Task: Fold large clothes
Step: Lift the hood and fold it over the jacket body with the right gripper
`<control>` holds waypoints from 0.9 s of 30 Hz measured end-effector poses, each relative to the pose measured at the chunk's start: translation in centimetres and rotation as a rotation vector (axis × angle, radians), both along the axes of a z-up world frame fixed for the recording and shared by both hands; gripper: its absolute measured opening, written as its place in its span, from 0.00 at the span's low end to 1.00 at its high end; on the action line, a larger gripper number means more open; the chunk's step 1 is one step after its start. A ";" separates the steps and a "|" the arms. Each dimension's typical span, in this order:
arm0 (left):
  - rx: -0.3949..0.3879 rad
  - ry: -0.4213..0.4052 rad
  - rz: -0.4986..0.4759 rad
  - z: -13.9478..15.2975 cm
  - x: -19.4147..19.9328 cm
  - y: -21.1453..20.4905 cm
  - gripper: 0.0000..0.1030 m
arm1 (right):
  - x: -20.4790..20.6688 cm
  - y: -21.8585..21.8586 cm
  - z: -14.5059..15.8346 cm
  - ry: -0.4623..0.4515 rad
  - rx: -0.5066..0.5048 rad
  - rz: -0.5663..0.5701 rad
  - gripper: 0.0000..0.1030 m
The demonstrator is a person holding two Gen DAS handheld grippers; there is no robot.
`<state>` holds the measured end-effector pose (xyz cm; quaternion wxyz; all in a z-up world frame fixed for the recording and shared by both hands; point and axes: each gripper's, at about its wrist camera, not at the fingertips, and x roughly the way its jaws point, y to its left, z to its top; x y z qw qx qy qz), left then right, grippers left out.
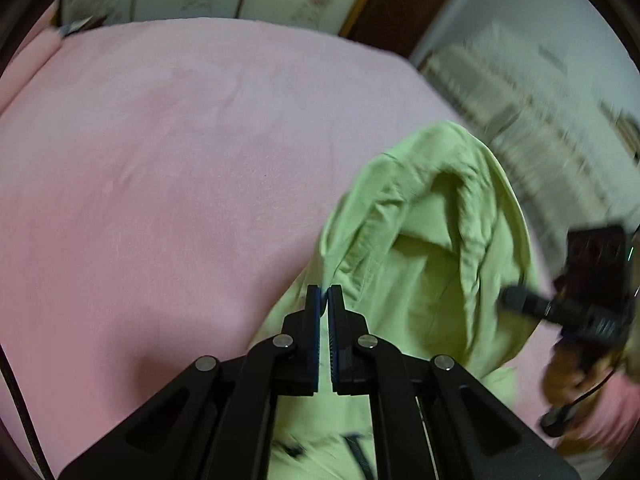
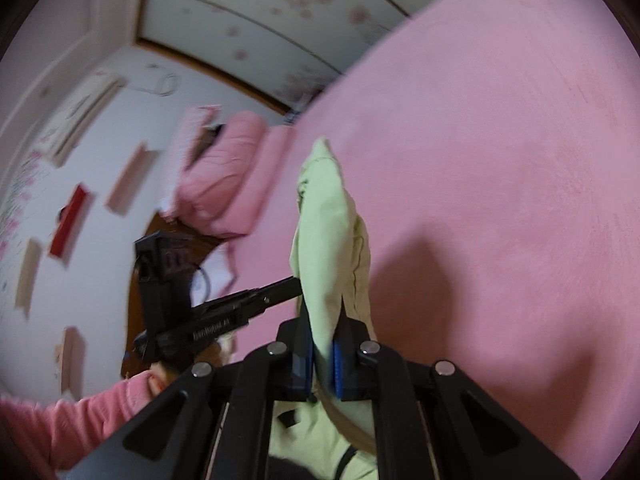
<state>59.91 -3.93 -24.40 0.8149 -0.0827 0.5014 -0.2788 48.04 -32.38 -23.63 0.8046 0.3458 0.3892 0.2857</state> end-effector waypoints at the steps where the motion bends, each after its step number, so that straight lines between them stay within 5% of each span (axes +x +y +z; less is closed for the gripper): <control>1: -0.032 -0.002 0.023 0.6 -0.8 0.9 0.01 | -0.8 0.4 0.6 -0.022 -0.014 0.017 0.06; 7: -0.095 -0.013 0.059 3.3 -7.0 3.7 0.01 | -6.2 3.8 3.9 -0.118 -0.152 0.135 0.07; 15: -0.043 0.015 0.103 4.0 -16.3 5.6 0.01 | -12.1 5.1 3.5 -0.060 -0.219 0.177 0.11; 19: 0.053 0.028 0.071 2.2 -21.3 5.0 0.01 | -14.2 5.5 2.6 0.000 -0.267 0.103 0.17; 24: 0.092 0.145 0.102 -1.6 -25.0 5.6 0.01 | -16.9 5.7 1.1 0.092 -0.286 0.007 0.30; 27: 0.120 0.185 0.116 -3.0 -26.8 5.7 0.01 | -18.6 6.3 0.6 0.098 -0.341 -0.002 0.46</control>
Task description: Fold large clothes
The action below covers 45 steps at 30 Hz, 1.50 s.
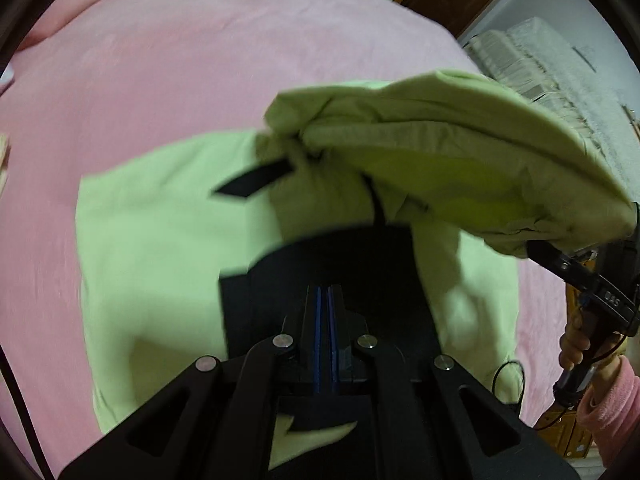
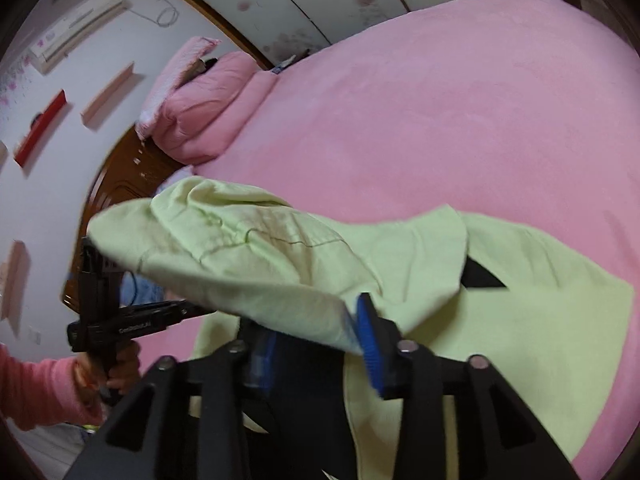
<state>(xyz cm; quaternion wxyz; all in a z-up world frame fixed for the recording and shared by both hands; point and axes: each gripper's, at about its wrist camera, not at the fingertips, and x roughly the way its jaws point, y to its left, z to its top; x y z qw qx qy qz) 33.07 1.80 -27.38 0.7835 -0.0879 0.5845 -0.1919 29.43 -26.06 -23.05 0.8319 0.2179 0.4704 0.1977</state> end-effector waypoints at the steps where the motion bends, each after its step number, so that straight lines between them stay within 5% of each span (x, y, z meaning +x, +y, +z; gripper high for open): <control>1: 0.012 0.006 0.000 -0.1 -0.5 0.2 0.01 | -0.6 0.4 -0.1 0.015 -0.024 0.001 0.54; 9: 0.051 0.015 0.031 2.3 -4.2 0.9 0.03 | -5.5 0.1 -1.5 0.116 -0.062 0.027 0.60; 14: 0.015 -0.060 0.010 4.1 -4.4 -0.7 0.11 | -7.2 -1.8 0.2 -0.021 0.028 -0.173 0.60; 16: -0.015 -0.062 0.011 3.8 -3.9 -1.7 0.13 | -6.9 -2.3 -0.7 0.012 0.061 -0.332 0.59; 18: -0.051 -0.022 0.054 2.2 -3.2 -3.1 0.13 | -6.5 -2.1 -2.9 0.116 0.137 -0.432 0.44; 19: -0.056 0.007 0.082 1.1 -2.9 -3.8 0.13 | -6.2 -1.7 -3.9 0.166 0.174 -0.456 0.21; 20: -0.049 0.025 0.094 0.3 -2.7 -4.3 0.12 | -6.0 -1.1 -5.1 0.215 0.212 -0.469 0.09; 22: -0.033 0.031 0.118 -1.4 -2.8 -5.6 0.12 | -6.3 0.6 -7.5 0.262 0.286 -0.459 0.04; 25: -0.078 0.095 0.134 -4.3 -3.5 -6.5 0.12 | -6.5 3.3 -9.3 0.292 0.237 -0.357 0.03; 28: 0.013 0.096 0.130 -6.5 -4.6 -6.1 0.04 | -7.4 2.8 -10.4 0.293 0.242 -0.355 0.01; 31: -0.033 0.077 0.159 -6.9 -5.2 -5.1 0.03 | -9.1 -0.3 -10.7 0.288 0.177 -0.447 0.00; 34: 0.027 0.058 0.175 -5.6 -5.3 -5.6 0.04 | -10.6 -3.3 -10.0 0.294 0.091 -0.544 0.00; 37: 0.066 -0.051 0.136 -2.8 -5.4 -6.4 0.10 | -11.5 -5.1 -7.7 0.213 0.165 -0.599 0.00; 41: 0.042 -0.151 0.078 0.1 -4.1 -7.2 0.20 | -9.4 -3.5 -5.3 0.076 0.260 -0.485 0.00; 45: 0.074 -0.149 0.072 -0.6 -0.7 -7.8 0.20 | -4.6 1.1 -6.2 0.101 0.316 -0.299 0.00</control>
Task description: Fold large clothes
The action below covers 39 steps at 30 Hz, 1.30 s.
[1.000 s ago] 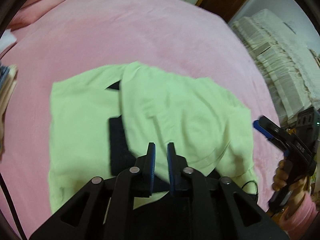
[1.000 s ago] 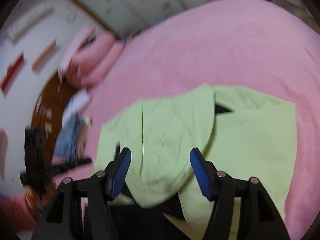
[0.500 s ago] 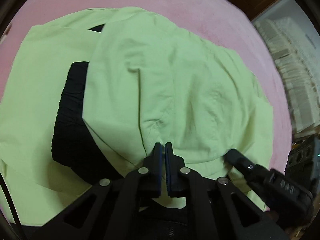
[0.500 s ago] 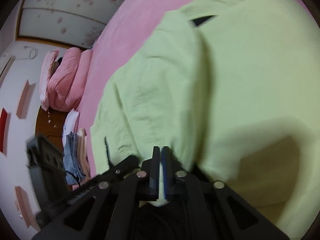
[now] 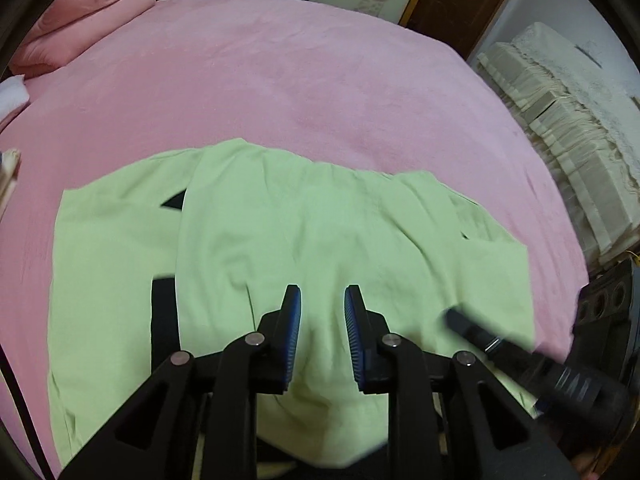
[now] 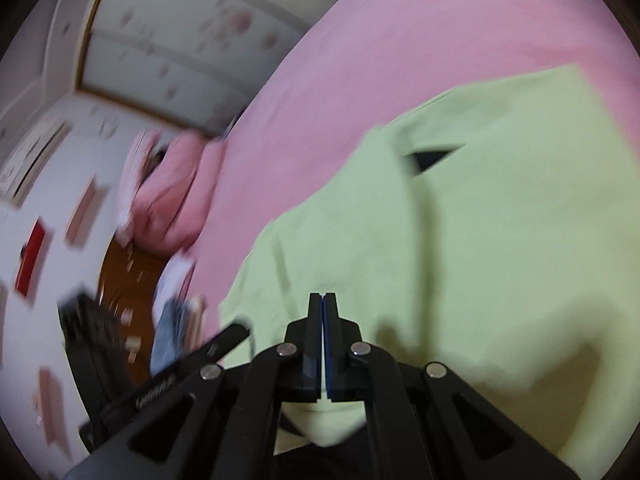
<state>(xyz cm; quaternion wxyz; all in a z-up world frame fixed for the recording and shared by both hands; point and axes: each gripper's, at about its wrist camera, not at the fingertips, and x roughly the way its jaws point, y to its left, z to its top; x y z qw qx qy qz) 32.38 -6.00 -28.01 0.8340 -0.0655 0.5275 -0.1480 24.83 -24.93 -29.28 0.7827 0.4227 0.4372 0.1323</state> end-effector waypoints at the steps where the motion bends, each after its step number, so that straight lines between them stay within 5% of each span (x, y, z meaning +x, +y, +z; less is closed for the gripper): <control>1: 0.001 0.010 0.004 -0.4 0.6 0.1 0.20 | 1.3 1.6 -0.9 0.017 0.013 0.042 0.00; 5: 0.052 0.089 0.045 -3.1 3.4 0.9 0.20 | 3.1 4.1 -3.3 0.099 -0.064 0.080 0.00; 8: 0.082 0.085 0.069 -4.2 3.9 1.9 0.20 | 2.5 2.2 -4.0 0.108 -0.105 0.005 0.00; 16: -0.005 0.054 0.003 -4.7 4.4 3.9 0.20 | 2.3 -2.5 -2.0 0.101 -0.203 -0.175 0.00; 20: -0.099 0.031 0.002 -4.3 6.5 3.7 0.20 | 5.6 0.2 -1.5 -0.026 -0.088 -0.096 0.00; 23: -0.141 0.045 0.070 -5.4 9.1 3.5 0.20 | 9.1 2.4 -3.2 -0.017 -0.014 -0.040 0.00; 27: -0.176 0.038 0.137 -6.5 11.6 3.9 0.18 | 12.6 3.9 -4.4 0.029 -0.049 -0.031 0.00; 29: -0.161 0.011 0.172 -6.6 12.2 4.8 0.08 | 13.3 3.0 -4.4 0.036 -0.067 -0.050 0.00; 34: -0.129 -0.048 0.195 -6.9 12.9 6.6 0.01 | 12.1 -3.9 -4.7 0.011 -0.118 -0.181 0.00; 36: -0.098 -0.066 0.211 -6.7 12.7 7.2 0.01 | 11.5 -6.4 -4.1 0.062 -0.262 -0.294 0.00; 39: -0.026 -0.085 0.266 -6.4 12.6 8.4 0.01 | 9.8 -10.5 -3.7 0.124 -0.319 -0.457 0.00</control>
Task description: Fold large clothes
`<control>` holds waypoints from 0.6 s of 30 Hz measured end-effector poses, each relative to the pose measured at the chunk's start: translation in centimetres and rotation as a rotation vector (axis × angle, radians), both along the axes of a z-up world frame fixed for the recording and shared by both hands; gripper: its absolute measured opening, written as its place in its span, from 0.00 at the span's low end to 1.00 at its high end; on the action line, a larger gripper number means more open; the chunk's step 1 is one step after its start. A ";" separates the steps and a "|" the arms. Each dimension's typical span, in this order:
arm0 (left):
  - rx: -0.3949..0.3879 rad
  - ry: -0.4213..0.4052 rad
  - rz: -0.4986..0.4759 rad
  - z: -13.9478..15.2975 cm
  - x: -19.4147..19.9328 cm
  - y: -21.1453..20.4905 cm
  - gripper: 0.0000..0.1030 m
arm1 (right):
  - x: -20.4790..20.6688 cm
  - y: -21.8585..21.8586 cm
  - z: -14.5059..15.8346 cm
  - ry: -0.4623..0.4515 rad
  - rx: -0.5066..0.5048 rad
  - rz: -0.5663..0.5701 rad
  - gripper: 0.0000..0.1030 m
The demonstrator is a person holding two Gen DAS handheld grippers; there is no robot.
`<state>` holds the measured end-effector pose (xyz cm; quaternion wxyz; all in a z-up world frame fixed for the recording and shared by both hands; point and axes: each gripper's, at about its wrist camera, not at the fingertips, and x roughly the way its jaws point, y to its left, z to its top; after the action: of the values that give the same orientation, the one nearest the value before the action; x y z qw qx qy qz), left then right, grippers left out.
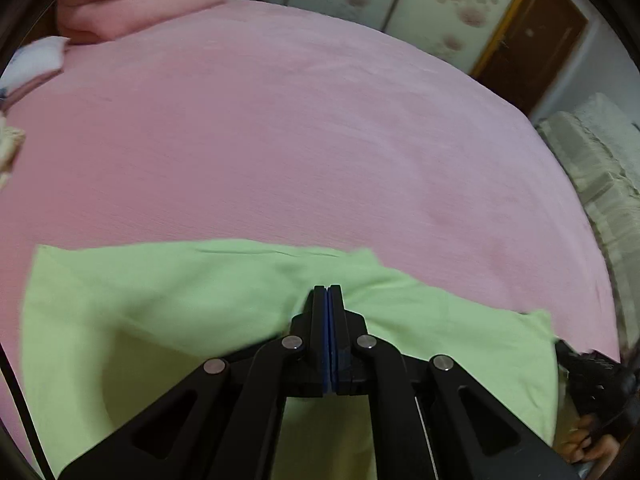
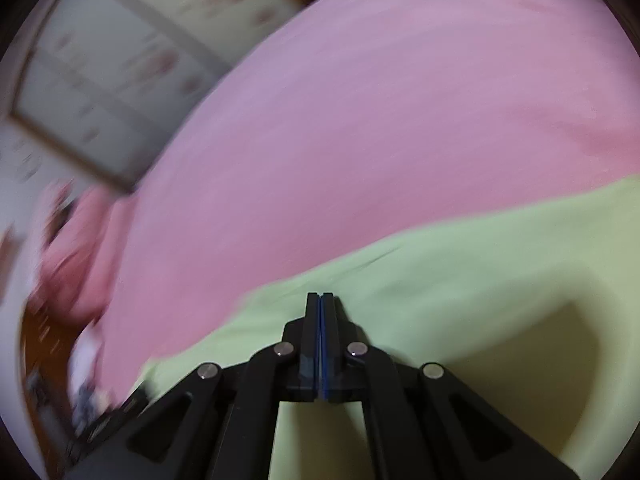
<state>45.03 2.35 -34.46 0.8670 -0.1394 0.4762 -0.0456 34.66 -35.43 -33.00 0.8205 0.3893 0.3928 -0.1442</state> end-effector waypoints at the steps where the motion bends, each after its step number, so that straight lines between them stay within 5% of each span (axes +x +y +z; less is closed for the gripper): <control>1: -0.021 0.012 0.016 -0.1 0.0 0.6 0.01 | -0.7 -1.3 0.0 -0.018 0.029 -0.031 0.00; 9: 0.057 0.057 0.081 0.6 -1.8 2.6 0.03 | -3.9 -1.8 1.0 -0.048 0.054 -0.047 0.00; 13: 0.154 0.089 0.029 1.9 -3.5 1.8 0.33 | -5.9 -1.1 1.8 -0.047 0.067 -0.015 0.00; 17: 0.241 0.045 -0.057 4.2 -7.0 1.2 0.74 | -7.8 0.9 3.6 -0.035 0.042 0.054 0.05; 18: 0.258 0.038 -0.072 4.5 -7.4 0.4 0.75 | -8.2 1.6 4.1 -0.029 0.038 0.074 0.05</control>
<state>37.58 2.75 -29.92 0.8664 -0.0103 0.4991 -0.0125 26.44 -33.86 -28.88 0.8233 0.3922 0.3979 -0.1005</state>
